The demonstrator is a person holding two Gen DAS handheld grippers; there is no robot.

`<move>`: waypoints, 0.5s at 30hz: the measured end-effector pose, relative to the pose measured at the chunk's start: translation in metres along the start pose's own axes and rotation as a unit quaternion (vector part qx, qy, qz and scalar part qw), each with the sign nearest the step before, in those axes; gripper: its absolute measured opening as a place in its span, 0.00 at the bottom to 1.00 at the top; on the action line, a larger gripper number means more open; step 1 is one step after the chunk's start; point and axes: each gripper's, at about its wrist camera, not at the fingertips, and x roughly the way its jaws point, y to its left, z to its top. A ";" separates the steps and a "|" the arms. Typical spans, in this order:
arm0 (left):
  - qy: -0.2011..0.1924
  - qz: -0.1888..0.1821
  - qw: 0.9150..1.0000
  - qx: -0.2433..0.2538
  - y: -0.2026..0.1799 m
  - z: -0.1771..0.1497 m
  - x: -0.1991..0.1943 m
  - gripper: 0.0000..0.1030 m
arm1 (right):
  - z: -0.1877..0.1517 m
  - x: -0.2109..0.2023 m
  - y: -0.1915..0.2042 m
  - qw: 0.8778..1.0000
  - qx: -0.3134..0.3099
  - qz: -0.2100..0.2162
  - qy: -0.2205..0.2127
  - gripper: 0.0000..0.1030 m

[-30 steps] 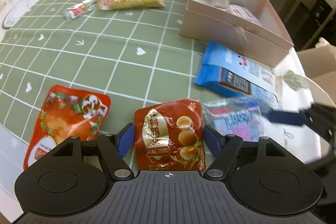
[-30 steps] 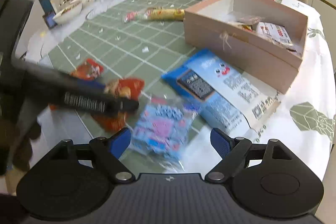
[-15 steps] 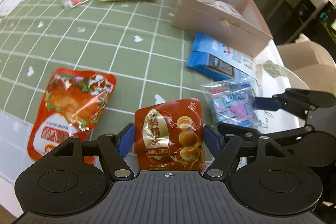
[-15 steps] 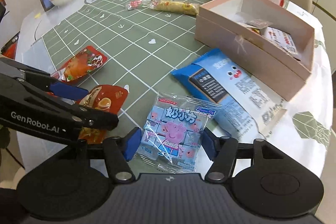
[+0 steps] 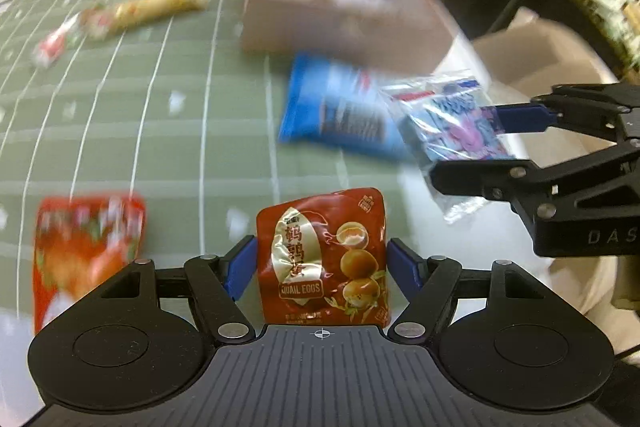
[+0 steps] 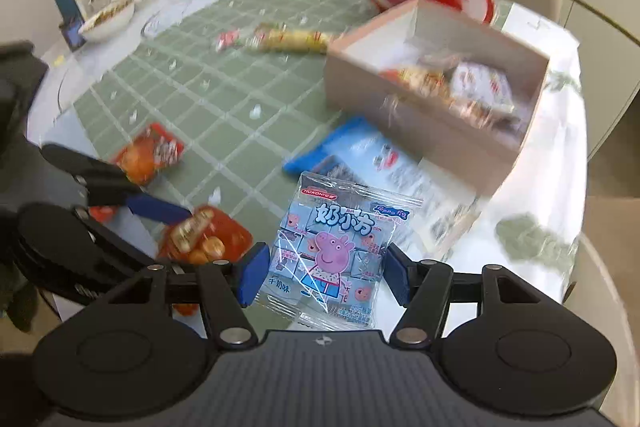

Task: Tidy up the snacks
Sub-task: 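Drop the quail-egg packet into the pink box with the left tool while the right tool drops the Peppa packet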

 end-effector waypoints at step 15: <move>-0.091 -0.008 0.996 0.027 0.001 0.209 0.090 0.74 | 0.187 0.056 -0.158 0.989 0.147 -0.010 -0.017 0.61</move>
